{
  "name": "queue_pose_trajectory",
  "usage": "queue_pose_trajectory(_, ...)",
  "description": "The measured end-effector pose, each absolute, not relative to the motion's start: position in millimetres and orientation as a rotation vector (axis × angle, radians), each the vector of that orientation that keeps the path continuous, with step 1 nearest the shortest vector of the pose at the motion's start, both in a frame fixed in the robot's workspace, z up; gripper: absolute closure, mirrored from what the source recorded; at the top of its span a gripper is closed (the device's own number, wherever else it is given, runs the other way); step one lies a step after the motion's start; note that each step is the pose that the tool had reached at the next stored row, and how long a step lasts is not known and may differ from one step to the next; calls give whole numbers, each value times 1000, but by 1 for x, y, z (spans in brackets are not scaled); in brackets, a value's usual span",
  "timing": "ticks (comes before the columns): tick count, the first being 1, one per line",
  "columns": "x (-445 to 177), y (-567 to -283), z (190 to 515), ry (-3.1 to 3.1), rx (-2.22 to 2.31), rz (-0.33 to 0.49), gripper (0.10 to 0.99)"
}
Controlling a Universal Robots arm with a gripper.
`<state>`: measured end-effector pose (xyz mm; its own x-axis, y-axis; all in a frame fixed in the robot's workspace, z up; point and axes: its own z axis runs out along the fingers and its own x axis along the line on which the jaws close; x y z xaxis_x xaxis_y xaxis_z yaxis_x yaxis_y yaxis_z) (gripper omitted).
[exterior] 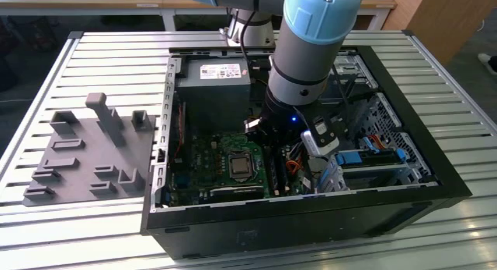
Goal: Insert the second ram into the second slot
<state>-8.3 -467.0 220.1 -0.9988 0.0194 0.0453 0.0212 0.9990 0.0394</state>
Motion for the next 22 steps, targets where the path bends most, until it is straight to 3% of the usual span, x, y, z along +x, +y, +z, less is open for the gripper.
queue_pose_trajectory(22,-8,-466,219,-3096,-34,-41,965)
